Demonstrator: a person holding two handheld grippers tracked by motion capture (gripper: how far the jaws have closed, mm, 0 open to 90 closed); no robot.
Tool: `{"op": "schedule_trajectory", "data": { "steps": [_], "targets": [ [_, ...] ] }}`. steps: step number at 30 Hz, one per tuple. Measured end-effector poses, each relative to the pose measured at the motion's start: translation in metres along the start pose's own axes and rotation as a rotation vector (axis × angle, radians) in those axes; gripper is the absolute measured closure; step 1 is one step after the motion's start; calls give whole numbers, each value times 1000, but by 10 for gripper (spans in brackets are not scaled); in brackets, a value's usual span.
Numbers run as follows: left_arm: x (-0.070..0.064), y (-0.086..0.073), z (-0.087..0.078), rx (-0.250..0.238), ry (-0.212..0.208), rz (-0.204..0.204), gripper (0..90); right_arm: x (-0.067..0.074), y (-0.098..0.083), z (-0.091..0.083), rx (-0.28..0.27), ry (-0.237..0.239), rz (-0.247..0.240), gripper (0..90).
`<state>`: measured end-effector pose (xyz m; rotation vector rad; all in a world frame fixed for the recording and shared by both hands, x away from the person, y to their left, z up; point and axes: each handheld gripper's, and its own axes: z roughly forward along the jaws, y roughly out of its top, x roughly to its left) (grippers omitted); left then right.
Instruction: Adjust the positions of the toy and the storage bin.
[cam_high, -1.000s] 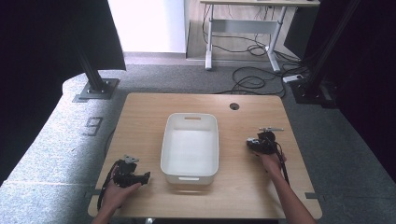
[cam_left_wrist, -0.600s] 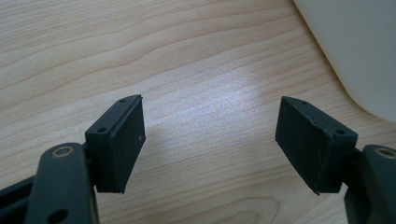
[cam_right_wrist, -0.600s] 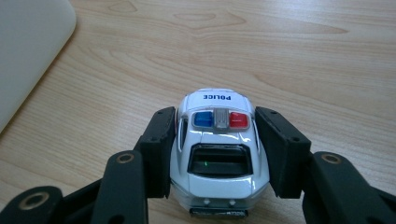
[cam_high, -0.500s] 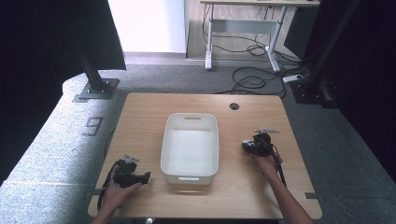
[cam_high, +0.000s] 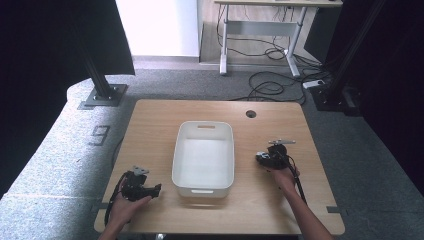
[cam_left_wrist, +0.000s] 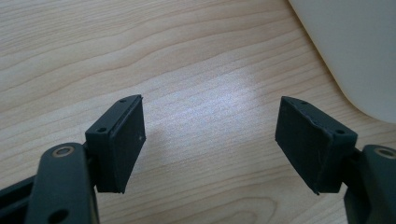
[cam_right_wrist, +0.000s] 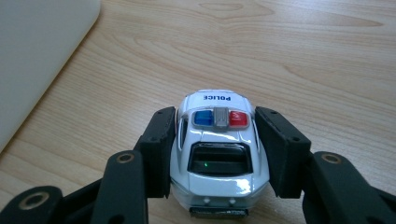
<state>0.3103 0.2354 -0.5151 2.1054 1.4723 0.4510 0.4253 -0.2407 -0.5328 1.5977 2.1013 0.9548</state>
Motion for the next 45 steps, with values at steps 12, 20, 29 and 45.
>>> {"op": "schedule_trajectory", "data": {
  "steps": [12,20,29,45],
  "targets": [
    [-1,0,-2,-3,5,5,249,8,-3,-2,3,9,-15,502],
    [-2,0,-3,-7,7,5,249,13,-7,-2,13,8,-28,501],
    [-2,0,-3,-5,8,8,249,16,-9,-4,19,25,-14,502],
    [-3,1,-3,-6,7,12,249,25,-12,-6,36,46,-12,500]
  ]
}}
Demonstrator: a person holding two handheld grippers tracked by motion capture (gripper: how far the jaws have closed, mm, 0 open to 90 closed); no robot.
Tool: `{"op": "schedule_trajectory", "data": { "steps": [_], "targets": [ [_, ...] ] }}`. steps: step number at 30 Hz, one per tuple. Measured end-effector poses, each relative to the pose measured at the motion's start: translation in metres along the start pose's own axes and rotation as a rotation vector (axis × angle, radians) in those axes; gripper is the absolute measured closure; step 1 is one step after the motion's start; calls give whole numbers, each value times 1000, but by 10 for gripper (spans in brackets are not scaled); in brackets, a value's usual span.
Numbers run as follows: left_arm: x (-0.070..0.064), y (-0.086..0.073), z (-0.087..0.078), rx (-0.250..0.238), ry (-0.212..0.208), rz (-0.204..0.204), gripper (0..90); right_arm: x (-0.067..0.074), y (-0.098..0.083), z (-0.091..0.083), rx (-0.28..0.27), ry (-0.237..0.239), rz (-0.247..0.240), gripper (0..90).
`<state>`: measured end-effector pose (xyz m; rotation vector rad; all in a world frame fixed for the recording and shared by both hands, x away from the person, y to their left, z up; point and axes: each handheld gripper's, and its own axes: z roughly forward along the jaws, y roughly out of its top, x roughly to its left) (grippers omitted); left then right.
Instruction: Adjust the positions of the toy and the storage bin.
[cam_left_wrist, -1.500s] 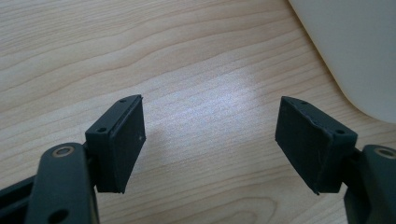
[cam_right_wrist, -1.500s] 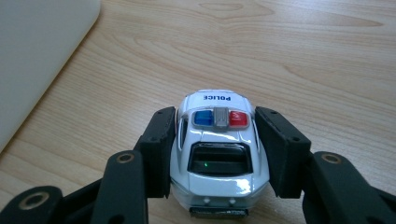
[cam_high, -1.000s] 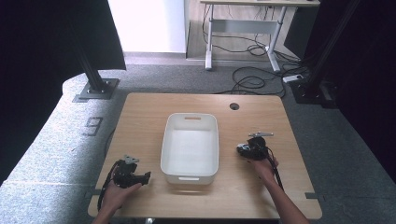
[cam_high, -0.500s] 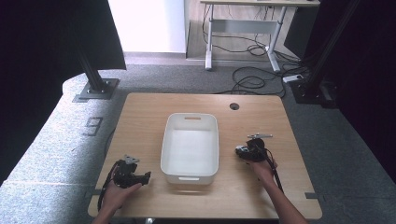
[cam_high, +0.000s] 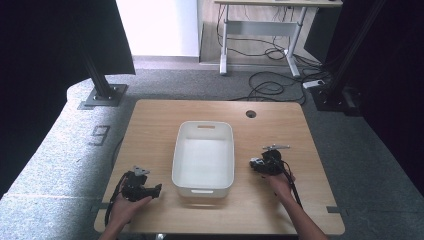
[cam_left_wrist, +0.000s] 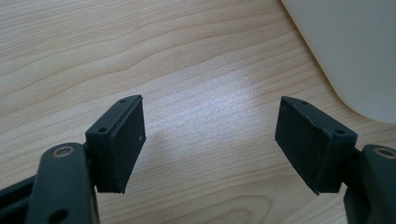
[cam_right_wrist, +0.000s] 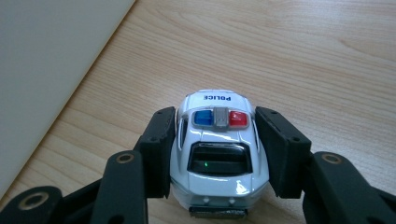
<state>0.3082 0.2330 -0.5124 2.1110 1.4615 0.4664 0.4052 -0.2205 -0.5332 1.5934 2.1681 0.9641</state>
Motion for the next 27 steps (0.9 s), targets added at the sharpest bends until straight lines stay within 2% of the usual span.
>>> {"op": "schedule_trajectory", "data": {
  "steps": [13,20,25,27],
  "targets": [
    [-1,0,0,0,-2,3,249,1,-1,1,6,-2,-9,497],
    [-1,0,1,2,-1,3,249,3,-5,2,7,-15,-31,495],
    [-1,0,1,3,-2,4,250,6,-5,2,10,-17,-28,495],
    [-1,0,1,3,-2,3,249,10,-6,2,11,-20,-44,496]
  ]
}}
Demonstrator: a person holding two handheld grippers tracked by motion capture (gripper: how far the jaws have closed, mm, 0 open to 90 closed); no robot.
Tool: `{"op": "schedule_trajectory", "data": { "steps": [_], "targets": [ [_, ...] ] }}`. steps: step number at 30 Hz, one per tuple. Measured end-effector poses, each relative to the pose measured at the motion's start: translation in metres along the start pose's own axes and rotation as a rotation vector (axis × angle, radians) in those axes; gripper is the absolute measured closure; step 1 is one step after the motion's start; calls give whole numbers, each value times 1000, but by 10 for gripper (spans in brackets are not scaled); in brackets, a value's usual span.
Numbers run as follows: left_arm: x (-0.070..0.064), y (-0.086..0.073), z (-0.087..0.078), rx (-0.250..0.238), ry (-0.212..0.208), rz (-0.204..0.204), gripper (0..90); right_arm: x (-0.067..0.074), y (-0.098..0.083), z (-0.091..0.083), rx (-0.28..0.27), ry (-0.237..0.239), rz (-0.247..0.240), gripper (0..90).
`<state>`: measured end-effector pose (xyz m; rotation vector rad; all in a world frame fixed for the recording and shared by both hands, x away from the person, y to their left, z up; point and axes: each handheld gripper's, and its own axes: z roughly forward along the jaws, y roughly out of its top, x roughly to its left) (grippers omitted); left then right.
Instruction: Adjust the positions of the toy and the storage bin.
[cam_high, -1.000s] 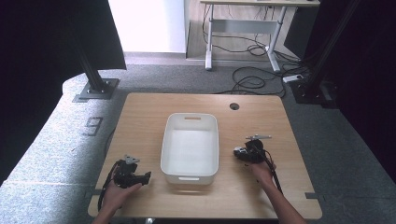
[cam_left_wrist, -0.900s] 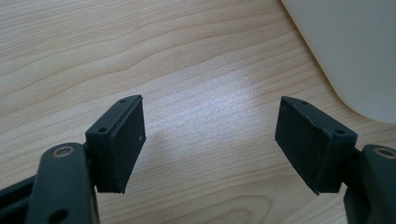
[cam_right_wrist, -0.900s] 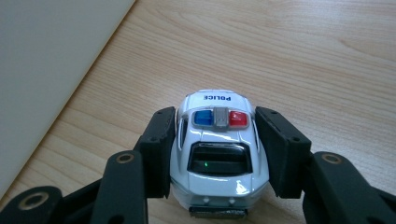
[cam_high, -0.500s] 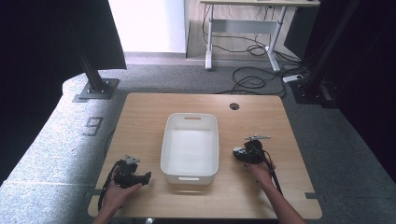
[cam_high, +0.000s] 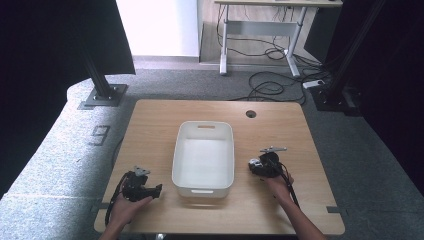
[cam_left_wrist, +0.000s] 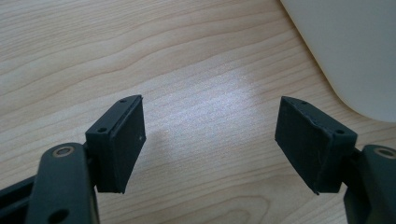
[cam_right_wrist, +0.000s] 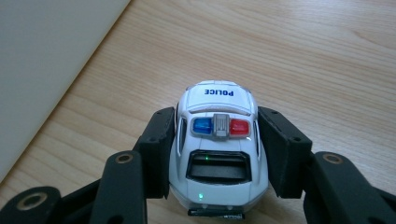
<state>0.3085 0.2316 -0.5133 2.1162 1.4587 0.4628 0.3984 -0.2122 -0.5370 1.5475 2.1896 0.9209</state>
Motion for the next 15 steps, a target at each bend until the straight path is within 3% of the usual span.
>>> {"op": "schedule_trajectory", "data": {
  "steps": [10,15],
  "targets": [
    [0,0,1,2,-1,-1,249,6,-2,0,-4,-30,-37,484],
    [1,0,1,4,-2,0,249,7,-3,0,6,-24,-29,367]
  ]
}}
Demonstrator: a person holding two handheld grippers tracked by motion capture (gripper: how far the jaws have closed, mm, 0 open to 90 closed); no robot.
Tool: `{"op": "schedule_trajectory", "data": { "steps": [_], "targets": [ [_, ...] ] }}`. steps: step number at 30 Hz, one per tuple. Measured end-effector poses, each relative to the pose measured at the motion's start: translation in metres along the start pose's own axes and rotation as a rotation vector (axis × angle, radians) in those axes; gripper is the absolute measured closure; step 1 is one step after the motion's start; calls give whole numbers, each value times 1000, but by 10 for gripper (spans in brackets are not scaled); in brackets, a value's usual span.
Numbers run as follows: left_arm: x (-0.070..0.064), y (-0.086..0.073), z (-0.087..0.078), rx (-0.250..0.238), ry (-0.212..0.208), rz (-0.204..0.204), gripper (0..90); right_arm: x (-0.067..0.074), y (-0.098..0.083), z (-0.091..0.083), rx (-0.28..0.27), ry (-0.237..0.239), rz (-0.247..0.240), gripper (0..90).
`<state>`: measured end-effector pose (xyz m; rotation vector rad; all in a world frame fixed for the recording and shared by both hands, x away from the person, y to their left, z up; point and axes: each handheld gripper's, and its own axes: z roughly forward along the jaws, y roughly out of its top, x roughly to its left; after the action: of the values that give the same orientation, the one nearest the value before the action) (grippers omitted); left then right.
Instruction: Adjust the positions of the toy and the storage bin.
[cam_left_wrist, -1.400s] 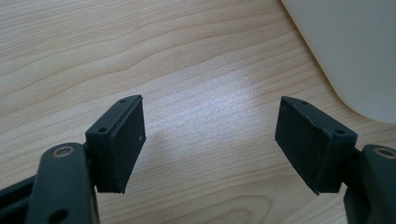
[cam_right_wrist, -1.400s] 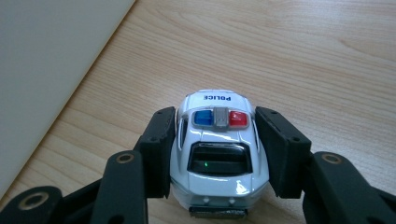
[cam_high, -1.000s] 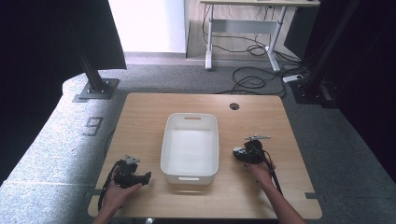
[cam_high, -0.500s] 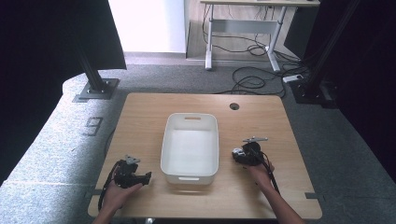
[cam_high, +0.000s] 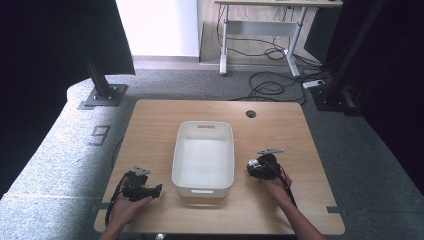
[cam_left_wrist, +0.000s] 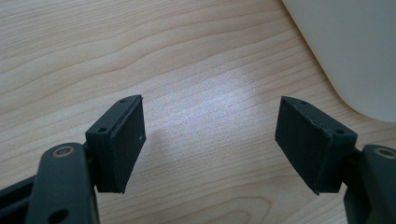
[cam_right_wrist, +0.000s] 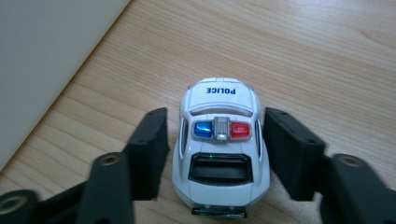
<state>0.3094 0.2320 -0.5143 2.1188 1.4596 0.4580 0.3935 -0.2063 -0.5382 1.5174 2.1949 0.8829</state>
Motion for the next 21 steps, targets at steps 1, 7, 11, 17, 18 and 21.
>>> {"op": "schedule_trajectory", "data": {
  "steps": [1,7,11,17,18,21],
  "targets": [
    [0,0,0,0,0,-1,249,0,0,0,2,-2,1,349],
    [3,0,1,-3,-2,-9,249,-5,1,-1,-1,-4,25,265],
    [6,-1,1,-5,-5,-21,249,-7,4,-9,-35,14,29,241],
    [8,0,2,-12,-10,-30,249,-16,2,-22,-88,43,30,232],
    [8,0,1,-11,-10,-29,249,-17,1,-24,-93,47,29,231],
    [7,-1,0,-13,-10,-28,249,-19,-2,-28,-107,48,20,223]
  ]
}}
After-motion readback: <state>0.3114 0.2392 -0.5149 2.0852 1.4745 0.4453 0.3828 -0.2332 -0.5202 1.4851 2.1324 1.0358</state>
